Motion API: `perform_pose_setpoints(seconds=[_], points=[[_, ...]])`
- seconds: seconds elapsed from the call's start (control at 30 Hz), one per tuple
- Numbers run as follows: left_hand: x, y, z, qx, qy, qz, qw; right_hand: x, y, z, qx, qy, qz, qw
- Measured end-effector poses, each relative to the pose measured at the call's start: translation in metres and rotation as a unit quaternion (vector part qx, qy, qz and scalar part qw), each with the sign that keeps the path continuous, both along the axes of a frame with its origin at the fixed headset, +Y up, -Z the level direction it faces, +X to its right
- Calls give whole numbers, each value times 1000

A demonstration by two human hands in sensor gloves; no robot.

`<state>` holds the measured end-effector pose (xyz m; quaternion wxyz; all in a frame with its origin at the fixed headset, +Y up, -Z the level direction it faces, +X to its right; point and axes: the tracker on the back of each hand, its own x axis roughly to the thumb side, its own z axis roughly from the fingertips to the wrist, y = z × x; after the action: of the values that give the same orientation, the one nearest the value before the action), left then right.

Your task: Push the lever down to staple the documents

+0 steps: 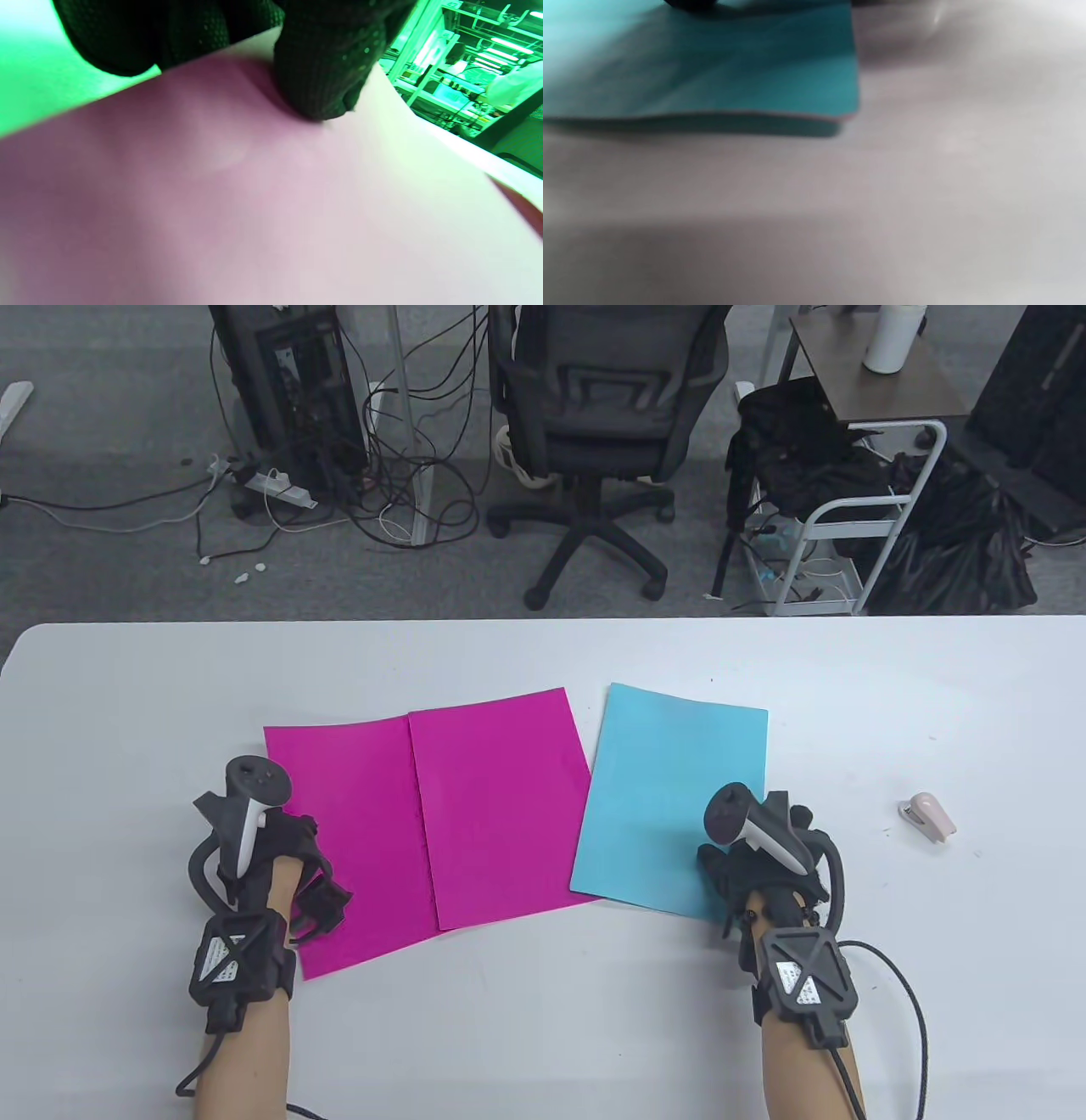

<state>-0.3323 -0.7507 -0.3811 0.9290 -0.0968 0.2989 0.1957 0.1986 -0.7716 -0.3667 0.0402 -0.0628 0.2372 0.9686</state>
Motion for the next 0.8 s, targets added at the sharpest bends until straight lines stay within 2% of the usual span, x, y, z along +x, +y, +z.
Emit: perform_pose_setpoints(seconds=[0.33, 0.8], points=[[31, 12, 2, 36, -47, 49, 997, -32, 1, 2, 4, 37, 17, 999], [85, 14, 11, 38, -118, 107, 987, -79, 3, 19, 4, 106, 46, 993]])
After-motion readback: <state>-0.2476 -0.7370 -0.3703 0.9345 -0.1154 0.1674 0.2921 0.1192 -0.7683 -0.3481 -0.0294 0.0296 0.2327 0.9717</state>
